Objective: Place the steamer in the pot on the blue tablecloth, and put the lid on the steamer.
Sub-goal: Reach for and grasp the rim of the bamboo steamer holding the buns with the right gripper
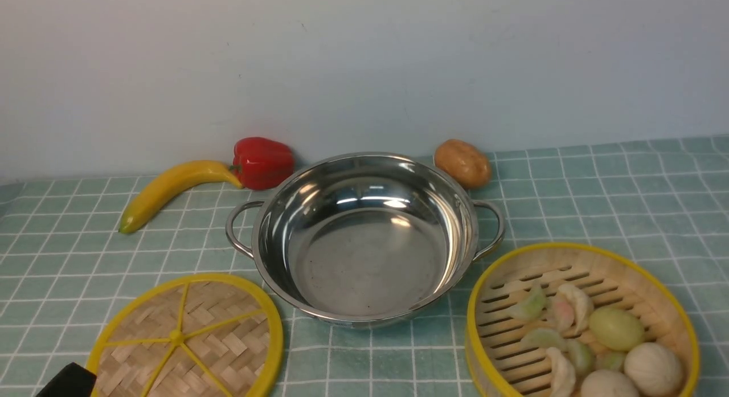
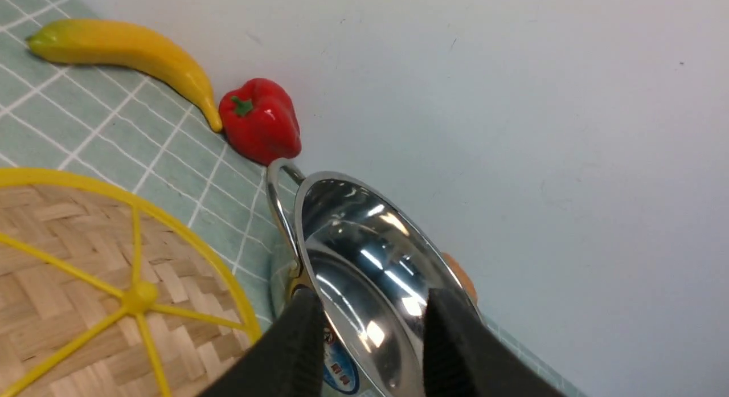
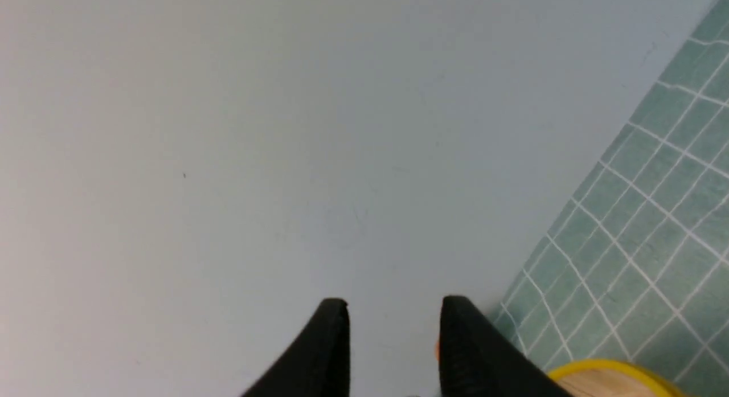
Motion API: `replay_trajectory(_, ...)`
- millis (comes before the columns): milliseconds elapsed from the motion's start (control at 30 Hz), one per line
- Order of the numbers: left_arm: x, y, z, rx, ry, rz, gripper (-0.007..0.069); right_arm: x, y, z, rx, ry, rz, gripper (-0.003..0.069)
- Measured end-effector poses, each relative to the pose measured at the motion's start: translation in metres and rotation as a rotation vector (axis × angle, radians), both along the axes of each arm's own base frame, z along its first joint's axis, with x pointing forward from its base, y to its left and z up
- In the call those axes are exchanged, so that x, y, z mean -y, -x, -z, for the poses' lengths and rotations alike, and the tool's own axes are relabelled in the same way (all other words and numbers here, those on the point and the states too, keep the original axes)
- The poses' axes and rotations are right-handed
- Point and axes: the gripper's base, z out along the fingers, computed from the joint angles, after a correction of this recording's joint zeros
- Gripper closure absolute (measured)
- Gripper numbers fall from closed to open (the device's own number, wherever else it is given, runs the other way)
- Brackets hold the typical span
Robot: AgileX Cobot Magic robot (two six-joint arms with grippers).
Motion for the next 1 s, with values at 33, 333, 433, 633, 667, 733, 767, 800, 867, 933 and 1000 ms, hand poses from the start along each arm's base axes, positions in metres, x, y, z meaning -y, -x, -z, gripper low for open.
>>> replay_trajectory(33, 0.000, 0.000, 0.000, 0.004, 0.000, -0.003, 0.0382, 0.002, 0.000, -0.002, 0.023, -0.021, 0.016, 0.0415)
replay_trajectory(333, -0.021, 0.003, -0.037, 0.343, 0.079, -0.225, 0.0382, 0.017, 0.026, -0.071, 0.477, 0.046, 0.228, 0.0415)
replay_trajectory(433, -0.025, 0.011, -0.065, 0.496, 0.007, -0.276, 0.0382, 0.011, 0.043, -0.108, 0.606, 0.209, 0.239, 0.0415)
replay_trajectory(633, -0.015, 0.014, -0.133, 0.547, -0.365, -0.228, 0.0382, -0.004, 0.039, -0.186, 0.400, 0.665, 0.192, 0.0415)
replay_trajectory(667, -0.014, 0.013, -0.135, 0.526, -0.379, -0.216, 0.0382, -0.004, 0.037, -0.186, 0.360, 0.678, 0.186, 0.0415)
replay_trajectory(733, -0.008, -0.003, -0.144, 0.355, -0.506, -0.132, 0.0382, 0.000, 0.015, -0.199, 0.107, 0.722, 0.144, 0.0415)
replay_trajectory(767, -0.007, -0.010, -0.146, 0.274, -0.556, -0.098, 0.0382, 0.001, 0.005, -0.201, -0.009, 0.742, 0.120, 0.0415)
replay_trajectory(800, -0.006, -0.017, -0.146, 0.187, -0.604, -0.064, 0.0382, 0.002, -0.006, -0.200, -0.128, 0.767, 0.088, 0.0415)
replay_trajectory(867, -0.005, -0.025, -0.145, 0.097, -0.653, -0.032, 0.0382, 0.003, -0.017, -0.197, -0.246, 0.795, 0.047, 0.0415)
replay_trajectory(933, -0.007, -0.041, -0.142, -0.120, -0.761, 0.035, 0.0382, 0.000, -0.045, -0.183, -0.520, 0.852, -0.105, 0.0415)
replay_trajectory(1000, -0.009, -0.052, -0.137, -0.278, -0.830, 0.076, 0.0382, -0.004, -0.066, -0.166, -0.698, 0.893, -0.256, 0.0415)
